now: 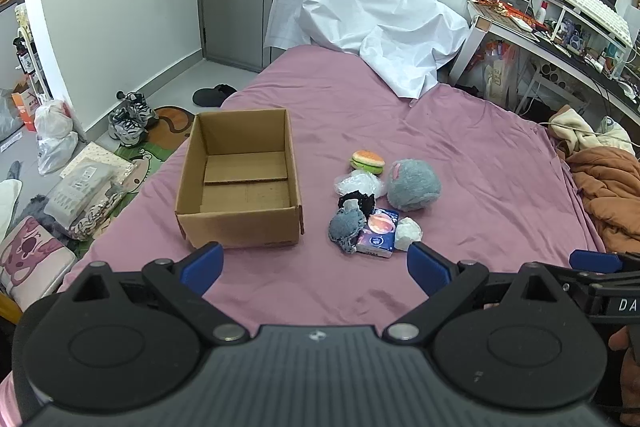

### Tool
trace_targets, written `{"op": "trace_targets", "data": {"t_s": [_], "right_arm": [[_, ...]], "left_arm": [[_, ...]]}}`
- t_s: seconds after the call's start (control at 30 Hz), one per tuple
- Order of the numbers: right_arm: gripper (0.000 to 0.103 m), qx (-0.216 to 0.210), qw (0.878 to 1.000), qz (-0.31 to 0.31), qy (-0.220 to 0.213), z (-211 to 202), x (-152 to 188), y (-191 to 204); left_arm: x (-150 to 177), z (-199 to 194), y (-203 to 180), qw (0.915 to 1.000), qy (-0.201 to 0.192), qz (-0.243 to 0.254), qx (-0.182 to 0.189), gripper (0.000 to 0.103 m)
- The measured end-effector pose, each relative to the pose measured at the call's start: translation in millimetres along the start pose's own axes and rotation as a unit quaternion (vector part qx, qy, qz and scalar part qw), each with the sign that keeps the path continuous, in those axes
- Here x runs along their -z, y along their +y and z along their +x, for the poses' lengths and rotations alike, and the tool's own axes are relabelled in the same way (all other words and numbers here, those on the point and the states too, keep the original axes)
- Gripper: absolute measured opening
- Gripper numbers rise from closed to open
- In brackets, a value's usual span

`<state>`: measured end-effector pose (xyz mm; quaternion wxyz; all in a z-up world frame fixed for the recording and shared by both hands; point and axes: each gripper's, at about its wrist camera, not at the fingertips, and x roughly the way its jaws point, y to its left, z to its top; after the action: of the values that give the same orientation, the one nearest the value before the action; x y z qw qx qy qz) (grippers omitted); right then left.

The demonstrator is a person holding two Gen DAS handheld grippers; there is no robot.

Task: Organize soft objects

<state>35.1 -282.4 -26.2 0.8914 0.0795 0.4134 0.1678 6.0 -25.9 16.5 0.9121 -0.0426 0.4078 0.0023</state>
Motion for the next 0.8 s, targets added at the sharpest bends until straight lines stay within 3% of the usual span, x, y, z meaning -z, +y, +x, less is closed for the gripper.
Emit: {"op": "trace_targets", "data": {"t_s": [0.6,0.8], "right_arm": [[0.102,-0.033,0.999,0.032,0.012,40.8,-2.4,-19.3],[0.088,-0.047,0.997,0.050,0.025,65.3,-6.5,-24.3]], "left_arm": [[-5.0,49.0,-13.6,0.9998,-0.003,-0.017,0.009,0.095],[-8.2,71.2,-18.6,0.9997,0.003,-0.018,0.018,0.088]]}}
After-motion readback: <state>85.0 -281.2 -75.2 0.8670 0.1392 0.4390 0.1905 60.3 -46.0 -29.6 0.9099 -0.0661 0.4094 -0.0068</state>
